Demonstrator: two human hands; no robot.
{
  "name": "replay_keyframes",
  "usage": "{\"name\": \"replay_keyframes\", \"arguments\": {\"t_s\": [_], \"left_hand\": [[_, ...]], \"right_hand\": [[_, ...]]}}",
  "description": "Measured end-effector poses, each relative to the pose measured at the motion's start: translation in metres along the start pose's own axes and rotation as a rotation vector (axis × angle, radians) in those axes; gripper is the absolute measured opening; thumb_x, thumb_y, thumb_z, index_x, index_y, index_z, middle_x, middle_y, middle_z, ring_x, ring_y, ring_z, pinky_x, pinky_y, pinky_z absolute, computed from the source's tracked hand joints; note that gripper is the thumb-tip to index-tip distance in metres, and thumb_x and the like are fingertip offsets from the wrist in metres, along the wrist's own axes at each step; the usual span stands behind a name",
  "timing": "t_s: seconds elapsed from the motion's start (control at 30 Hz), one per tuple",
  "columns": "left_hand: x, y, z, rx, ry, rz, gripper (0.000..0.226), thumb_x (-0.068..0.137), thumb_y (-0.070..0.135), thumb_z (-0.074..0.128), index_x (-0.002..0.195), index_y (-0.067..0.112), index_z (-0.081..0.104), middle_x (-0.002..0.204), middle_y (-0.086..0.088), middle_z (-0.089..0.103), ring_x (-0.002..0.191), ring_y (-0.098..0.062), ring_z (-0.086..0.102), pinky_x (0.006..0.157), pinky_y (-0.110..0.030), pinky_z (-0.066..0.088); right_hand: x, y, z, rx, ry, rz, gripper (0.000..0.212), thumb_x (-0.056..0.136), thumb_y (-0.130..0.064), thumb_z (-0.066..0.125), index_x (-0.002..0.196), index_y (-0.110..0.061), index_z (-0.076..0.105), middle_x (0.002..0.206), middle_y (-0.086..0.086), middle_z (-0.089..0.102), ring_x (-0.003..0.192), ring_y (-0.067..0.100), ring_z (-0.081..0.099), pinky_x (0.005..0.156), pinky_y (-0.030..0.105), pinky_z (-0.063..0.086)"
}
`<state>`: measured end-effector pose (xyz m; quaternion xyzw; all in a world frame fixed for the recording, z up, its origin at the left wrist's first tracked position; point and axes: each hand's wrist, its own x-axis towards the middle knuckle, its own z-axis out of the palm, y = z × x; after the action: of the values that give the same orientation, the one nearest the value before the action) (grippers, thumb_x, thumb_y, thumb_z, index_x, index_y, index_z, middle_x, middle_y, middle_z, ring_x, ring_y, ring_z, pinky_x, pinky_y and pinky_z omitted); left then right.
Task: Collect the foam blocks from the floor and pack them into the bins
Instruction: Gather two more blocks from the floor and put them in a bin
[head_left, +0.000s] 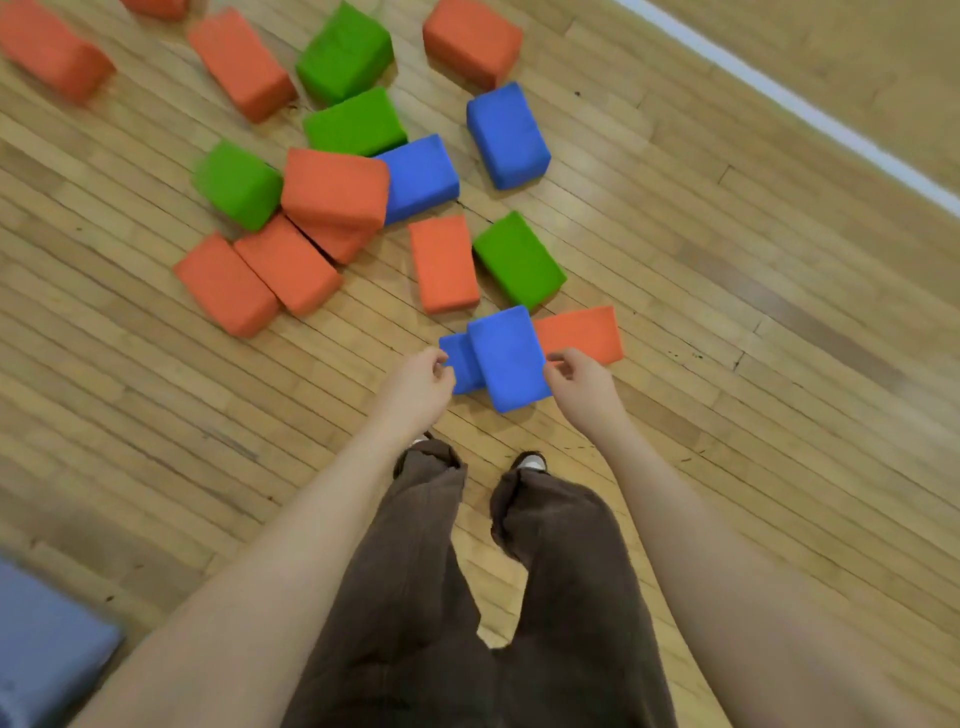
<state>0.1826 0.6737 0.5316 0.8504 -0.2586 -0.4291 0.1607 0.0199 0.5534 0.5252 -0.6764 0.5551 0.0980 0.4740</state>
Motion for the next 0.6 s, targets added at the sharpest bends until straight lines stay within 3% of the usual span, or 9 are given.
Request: {"name": "replay_keyframes", "arguments": {"t_s": [0.13,0.3,0.6], "left_hand": [[0.078,-0.016,0.035,0.188,-0.007,0.15,0.039,0.096,0.022,0.043,0.132,0.009,0.048,0.132,-0.009,0.049,0.121,-0.025,0.046,0.097,-0.033,0.037],[0.186,-0.051,0.121,0.313,-0.049,0.258,0.044,0.092,0.021,0.05,0.134,0.007,0.046,0.134,-0.015,0.045,0.121,-0.034,0.042,0.103,-0.039,0.033],[0.35,-0.106,0.257,0.582,-0.014,0.426,0.061,0.095,0.035,0.045,0.149,0.02,0.021,0.156,-0.009,0.015,0.138,-0.028,0.02,0.109,-0.04,0.021]], "right_hand": [[0.073,0.031,0.033,-0.049,0.027,0.017,0.034,0.092,-0.024,0.051,0.124,-0.013,0.056,0.114,0.007,0.061,0.102,0.022,0.056,0.078,0.027,0.04],[0.177,0.101,0.082,-0.177,0.082,0.009,0.039,0.09,-0.03,0.056,0.127,-0.017,0.055,0.118,0.009,0.055,0.109,0.028,0.052,0.086,0.038,0.043],[0.331,0.232,0.169,-0.381,0.14,-0.02,0.072,0.081,-0.049,0.065,0.135,-0.008,0.041,0.137,0.013,0.04,0.12,0.035,0.04,0.097,0.043,0.035]]}}
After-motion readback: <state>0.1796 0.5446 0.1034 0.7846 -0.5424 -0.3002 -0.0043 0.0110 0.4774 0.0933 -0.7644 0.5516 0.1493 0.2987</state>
